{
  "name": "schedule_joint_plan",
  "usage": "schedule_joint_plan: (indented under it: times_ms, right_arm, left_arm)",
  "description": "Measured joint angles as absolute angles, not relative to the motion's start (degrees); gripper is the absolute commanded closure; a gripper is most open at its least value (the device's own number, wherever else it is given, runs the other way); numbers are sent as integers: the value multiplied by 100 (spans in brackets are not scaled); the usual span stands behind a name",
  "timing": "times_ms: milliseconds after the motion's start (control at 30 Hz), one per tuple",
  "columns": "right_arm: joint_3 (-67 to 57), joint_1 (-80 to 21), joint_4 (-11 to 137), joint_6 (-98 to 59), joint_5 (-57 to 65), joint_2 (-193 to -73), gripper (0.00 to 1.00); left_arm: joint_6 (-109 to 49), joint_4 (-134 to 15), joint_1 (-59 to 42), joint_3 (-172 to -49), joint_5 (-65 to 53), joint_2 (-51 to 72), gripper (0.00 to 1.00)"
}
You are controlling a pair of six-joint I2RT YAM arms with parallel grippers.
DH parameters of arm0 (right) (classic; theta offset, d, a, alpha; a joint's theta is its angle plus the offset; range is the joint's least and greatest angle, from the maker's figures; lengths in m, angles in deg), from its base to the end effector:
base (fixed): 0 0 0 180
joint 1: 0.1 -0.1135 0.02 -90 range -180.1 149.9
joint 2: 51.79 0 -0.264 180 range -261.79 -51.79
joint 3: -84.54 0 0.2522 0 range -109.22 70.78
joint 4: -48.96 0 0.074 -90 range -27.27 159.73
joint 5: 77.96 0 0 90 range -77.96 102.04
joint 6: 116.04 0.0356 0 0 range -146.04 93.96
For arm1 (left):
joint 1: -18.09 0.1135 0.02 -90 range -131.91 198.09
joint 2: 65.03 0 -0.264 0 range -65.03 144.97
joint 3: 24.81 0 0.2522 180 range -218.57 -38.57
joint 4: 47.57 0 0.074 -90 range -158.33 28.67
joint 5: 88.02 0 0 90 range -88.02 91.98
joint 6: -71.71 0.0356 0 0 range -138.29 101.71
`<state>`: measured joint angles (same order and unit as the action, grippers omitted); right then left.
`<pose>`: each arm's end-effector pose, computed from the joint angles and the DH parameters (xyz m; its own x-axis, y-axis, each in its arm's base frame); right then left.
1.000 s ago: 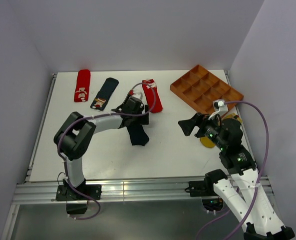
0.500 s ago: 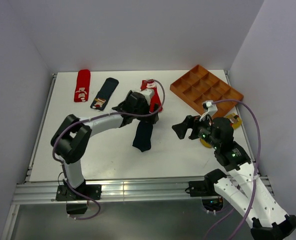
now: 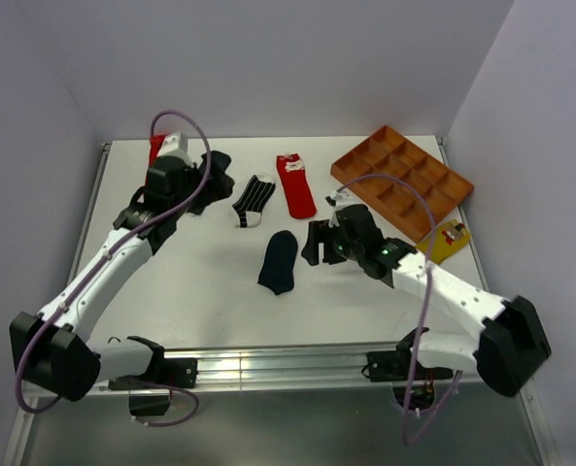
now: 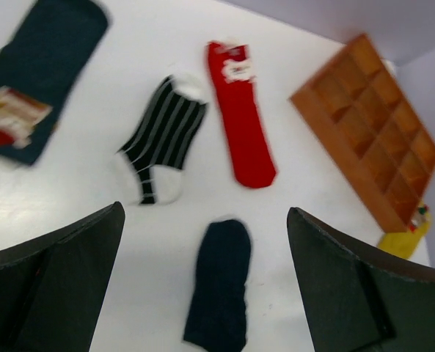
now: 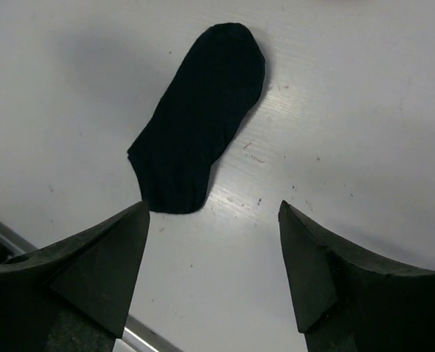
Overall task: Roll the socks
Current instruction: Roll the sock at the center of the board.
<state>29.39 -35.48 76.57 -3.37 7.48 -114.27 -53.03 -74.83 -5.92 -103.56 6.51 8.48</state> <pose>0.1923 0.1401 0.2527 -0.6738 -0.0073 -0.7389 -0.4016 0.8429 0.3580 0.2731 -0.1186 0.3486 -0.4745 -0.4105 -0.7787 0.0832 0.8597 -0.5040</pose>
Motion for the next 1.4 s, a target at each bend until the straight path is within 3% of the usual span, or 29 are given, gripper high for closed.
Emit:
schedule_joint_plan:
  times_ms: [267,500,800,1067,1200,1400]
  right_arm:
    - [1591,-3600,7314,-330,866,-13660,38]
    - [563,-3745,7233,-341,975,-15050,49]
    - [96,-3821,7233,-92,1358,-16146,51]
    - [89,-3557,7288,524,1928,-16272,50]
    - [74,-3371,7386,533,2013,-16189,45]
    - [397,-3581,7434,-37,1943,-15199,44]
  left_arm:
    - [-5100,-8346,234,-9127,1056,-520,1]
    - [-4676,-8348,346,-8537,1803,-1398,1]
    - [-4532,-8355,435,-8537,2144,-1254,1]
    - [-4501,-8355,505,-8537,2184,-1226,2]
    - [-4499,-8355,536,-8537,2181,-1191,2]
    - [-4503,-8355,571,-8537,2175,-1189,2]
